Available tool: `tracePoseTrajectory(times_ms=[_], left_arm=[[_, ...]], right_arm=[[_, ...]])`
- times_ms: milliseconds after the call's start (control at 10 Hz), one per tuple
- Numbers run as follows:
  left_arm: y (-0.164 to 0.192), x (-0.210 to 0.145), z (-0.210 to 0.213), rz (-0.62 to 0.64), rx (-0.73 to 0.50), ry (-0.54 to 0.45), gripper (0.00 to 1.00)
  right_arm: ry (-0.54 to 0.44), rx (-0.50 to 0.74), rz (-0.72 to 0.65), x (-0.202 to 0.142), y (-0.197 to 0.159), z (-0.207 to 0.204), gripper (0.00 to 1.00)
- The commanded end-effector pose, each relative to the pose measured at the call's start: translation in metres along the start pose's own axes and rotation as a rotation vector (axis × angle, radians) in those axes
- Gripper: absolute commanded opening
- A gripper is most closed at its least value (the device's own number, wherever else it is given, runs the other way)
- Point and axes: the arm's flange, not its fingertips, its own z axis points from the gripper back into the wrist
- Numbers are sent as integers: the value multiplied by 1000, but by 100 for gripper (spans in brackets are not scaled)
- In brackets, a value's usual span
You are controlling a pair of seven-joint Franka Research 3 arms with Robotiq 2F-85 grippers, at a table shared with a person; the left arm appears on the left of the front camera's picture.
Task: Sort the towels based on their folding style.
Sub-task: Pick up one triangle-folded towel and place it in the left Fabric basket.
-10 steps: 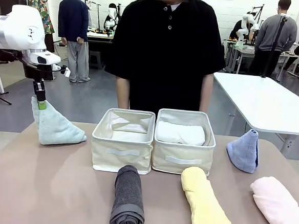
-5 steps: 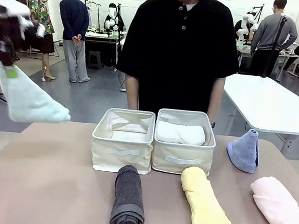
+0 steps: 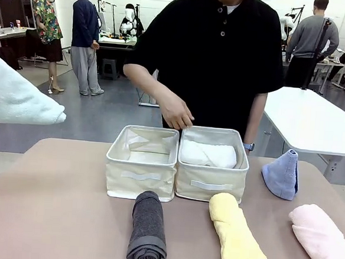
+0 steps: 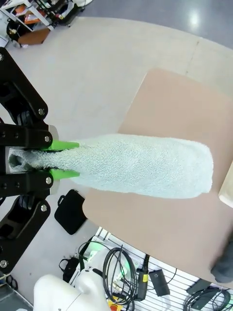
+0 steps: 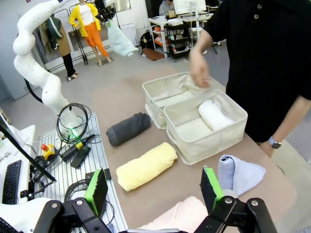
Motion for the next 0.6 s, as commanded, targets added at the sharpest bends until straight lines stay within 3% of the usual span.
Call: tracePoseTrajectory(times_ms=[0,500], left_arm=[[10,9,-12,4,-11,22,1],[10,9,-12,4,-11,22,1]], right_arm=[[-14,9,12,1,0,2,100],[-14,9,12,1,0,2,100]])
